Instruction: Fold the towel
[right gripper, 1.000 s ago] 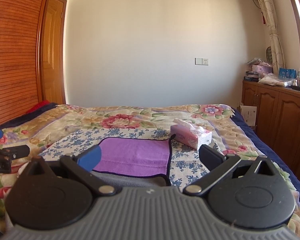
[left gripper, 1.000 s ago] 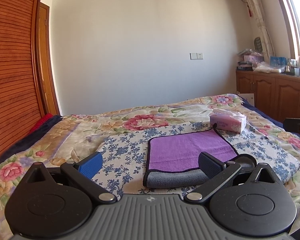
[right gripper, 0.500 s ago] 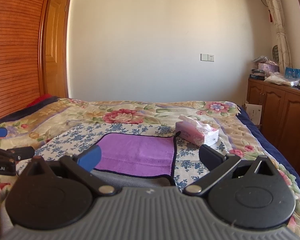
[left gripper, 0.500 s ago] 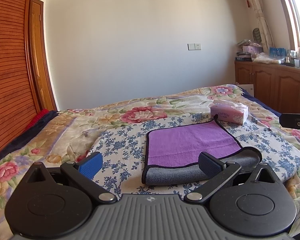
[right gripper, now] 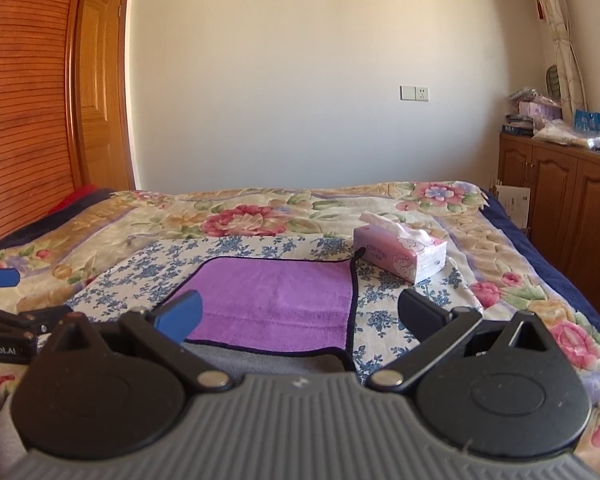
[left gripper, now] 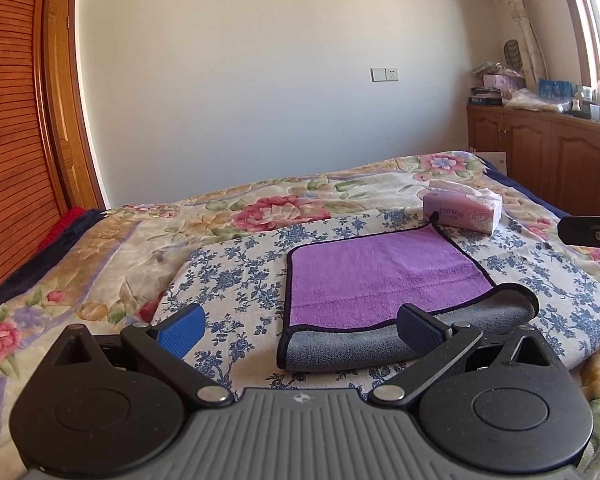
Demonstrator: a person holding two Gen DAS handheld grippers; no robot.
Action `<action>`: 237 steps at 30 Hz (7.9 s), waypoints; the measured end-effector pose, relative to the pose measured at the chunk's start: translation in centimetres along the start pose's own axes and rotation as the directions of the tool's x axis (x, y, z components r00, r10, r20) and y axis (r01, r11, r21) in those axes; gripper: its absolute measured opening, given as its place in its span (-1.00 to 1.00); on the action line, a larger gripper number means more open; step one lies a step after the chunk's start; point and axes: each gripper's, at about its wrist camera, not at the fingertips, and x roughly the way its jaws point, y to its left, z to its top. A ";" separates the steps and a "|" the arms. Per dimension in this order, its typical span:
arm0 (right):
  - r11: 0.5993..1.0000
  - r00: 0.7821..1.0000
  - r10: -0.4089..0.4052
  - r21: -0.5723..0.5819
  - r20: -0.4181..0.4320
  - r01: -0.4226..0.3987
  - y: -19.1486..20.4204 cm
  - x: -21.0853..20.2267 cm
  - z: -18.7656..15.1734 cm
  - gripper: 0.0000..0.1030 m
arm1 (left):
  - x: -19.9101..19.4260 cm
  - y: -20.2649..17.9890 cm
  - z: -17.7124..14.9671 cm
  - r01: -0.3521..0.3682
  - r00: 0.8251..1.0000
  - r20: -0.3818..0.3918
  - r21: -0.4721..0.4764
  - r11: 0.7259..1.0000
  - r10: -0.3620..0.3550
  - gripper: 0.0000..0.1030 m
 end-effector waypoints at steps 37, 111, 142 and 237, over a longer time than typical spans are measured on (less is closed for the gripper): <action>0.996 0.992 0.007 -0.084 -0.130 -0.018 -0.3 8.5 -0.2 1.00 | 10.6 2.3 -0.6 0.066 0.985 -0.154 -0.045 0.997 -0.072 1.00; 0.993 0.819 0.114 0.047 -0.563 -0.106 -5.6 15.0 -2.2 -0.63 | 15.7 3.6 -1.0 0.246 0.925 -0.248 -0.191 0.950 -0.289 -0.69; 0.982 0.868 0.182 0.129 -0.461 -0.138 -6.5 14.2 -0.6 -0.93 | 15.2 3.7 -0.6 0.257 0.932 -0.212 -0.190 0.948 -0.295 -0.88; 0.976 0.955 0.187 -0.065 -0.229 -0.206 -6.7 19.2 5.7 -0.93 | 20.8 3.3 7.6 0.267 0.960 -0.046 -0.148 0.952 -0.276 -0.89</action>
